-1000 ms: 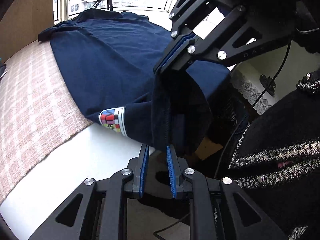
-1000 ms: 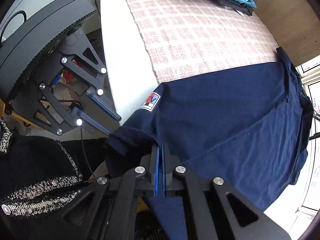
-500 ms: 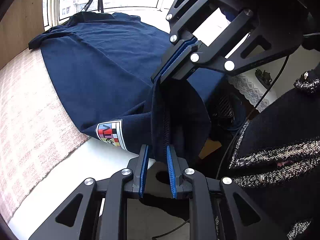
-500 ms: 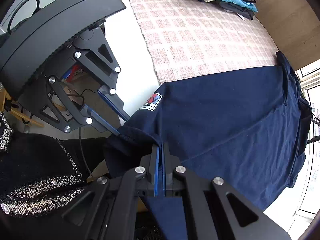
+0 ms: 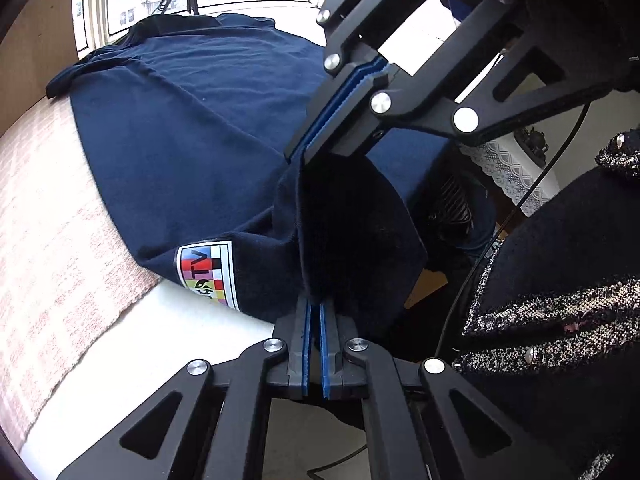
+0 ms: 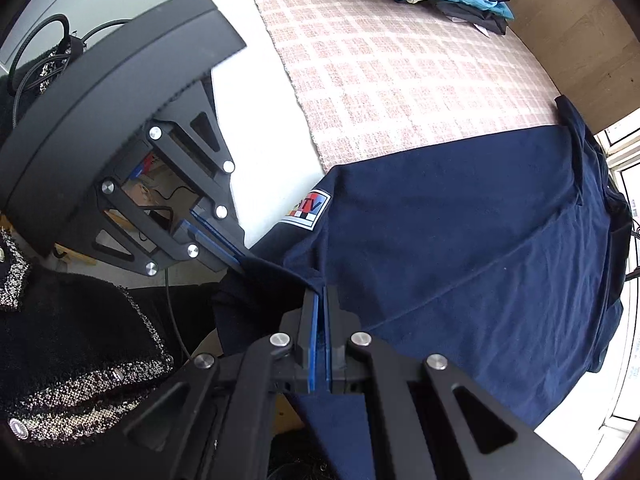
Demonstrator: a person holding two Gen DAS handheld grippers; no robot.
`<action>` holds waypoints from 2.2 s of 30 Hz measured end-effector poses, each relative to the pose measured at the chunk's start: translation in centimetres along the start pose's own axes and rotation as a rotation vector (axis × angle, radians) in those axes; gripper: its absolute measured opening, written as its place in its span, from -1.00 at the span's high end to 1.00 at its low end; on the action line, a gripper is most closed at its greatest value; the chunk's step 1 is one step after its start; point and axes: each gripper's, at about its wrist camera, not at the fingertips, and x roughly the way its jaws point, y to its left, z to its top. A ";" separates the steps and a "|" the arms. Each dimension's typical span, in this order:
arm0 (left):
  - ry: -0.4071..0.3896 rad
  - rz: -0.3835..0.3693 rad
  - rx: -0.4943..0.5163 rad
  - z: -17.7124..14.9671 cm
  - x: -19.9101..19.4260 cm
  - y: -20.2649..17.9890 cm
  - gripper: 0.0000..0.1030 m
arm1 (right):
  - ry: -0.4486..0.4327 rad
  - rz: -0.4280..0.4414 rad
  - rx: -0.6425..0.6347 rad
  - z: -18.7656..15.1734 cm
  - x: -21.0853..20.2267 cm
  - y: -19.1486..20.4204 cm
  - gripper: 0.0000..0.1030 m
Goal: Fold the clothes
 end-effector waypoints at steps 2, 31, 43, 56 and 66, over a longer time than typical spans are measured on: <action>-0.012 0.022 -0.044 -1.0 -1.0 0.0 0.95 | -0.014 0.023 -0.004 0.1 -0.2 0.5 0.95; -0.049 0.092 -0.322 -1.7 -0.3 -1.9 0.68 | -0.103 0.184 0.589 -6.3 4.5 -6.6 0.17; 0.135 0.055 -0.232 -2.2 3.3 -3.7 0.64 | -0.089 0.205 0.620 -8.8 2.9 -6.9 0.90; -0.042 0.044 -0.235 4.6 0.7 0.0 0.45 | -0.223 0.163 0.743 -9.9 -5.7 -12.0 0.39; -0.190 0.086 -0.368 10.6 -4.4 8.8 0.38 | -0.378 -0.181 0.640 -1.4 -18.0 -23.3 0.32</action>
